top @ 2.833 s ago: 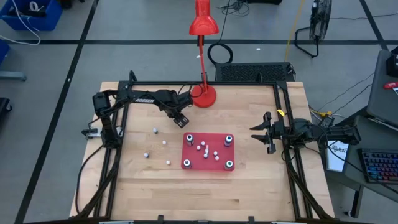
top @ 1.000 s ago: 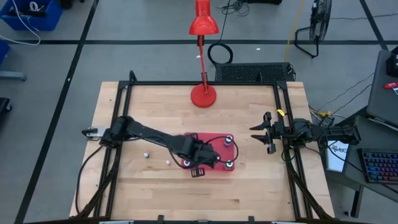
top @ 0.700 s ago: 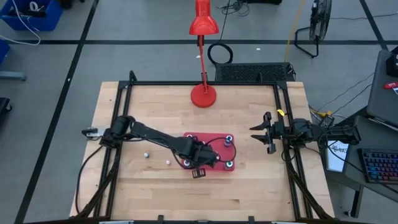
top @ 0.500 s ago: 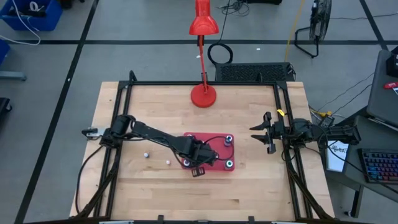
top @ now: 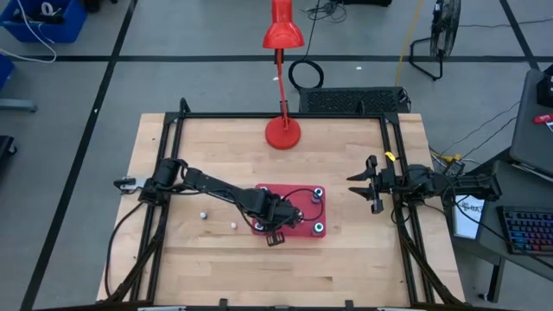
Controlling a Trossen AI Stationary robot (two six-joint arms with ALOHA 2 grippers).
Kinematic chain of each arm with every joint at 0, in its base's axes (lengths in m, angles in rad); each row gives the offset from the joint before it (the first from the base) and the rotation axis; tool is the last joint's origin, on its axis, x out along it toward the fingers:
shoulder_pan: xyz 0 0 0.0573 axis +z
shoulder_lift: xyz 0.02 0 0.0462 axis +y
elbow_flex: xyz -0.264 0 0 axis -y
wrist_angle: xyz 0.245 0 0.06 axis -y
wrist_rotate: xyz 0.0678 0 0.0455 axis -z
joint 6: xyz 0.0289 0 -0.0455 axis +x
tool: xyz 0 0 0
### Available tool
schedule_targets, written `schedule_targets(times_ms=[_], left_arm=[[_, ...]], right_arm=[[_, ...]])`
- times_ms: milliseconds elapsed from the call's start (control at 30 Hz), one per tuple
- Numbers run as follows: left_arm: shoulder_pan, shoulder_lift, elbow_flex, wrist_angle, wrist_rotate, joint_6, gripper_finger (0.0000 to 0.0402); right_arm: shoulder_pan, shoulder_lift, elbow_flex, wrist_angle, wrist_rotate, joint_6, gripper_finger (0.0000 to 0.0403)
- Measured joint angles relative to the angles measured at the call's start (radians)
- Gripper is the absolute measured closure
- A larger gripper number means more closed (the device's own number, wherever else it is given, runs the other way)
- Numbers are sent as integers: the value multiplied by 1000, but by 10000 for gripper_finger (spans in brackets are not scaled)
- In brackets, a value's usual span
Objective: Pick & Place food coloring
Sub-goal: Put the small blue food coloring bottle into the pink bin
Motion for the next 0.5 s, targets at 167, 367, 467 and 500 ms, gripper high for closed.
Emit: schedule_targets(times_ms=[167,367,467,500], left_arm=[[6,0,-1,-1,9,1,328],[6,2,-1,-1,9,-1,328],[8,2,-1,-1,8,-10,328],[8,2,-2,-2,8,-16,328]], right_arm=[[0,0,0,0,0,0,273],[0,0,0,0,0,0,273],[0,0,0,0,0,0,273],[0,0,0,0,0,0,273]])
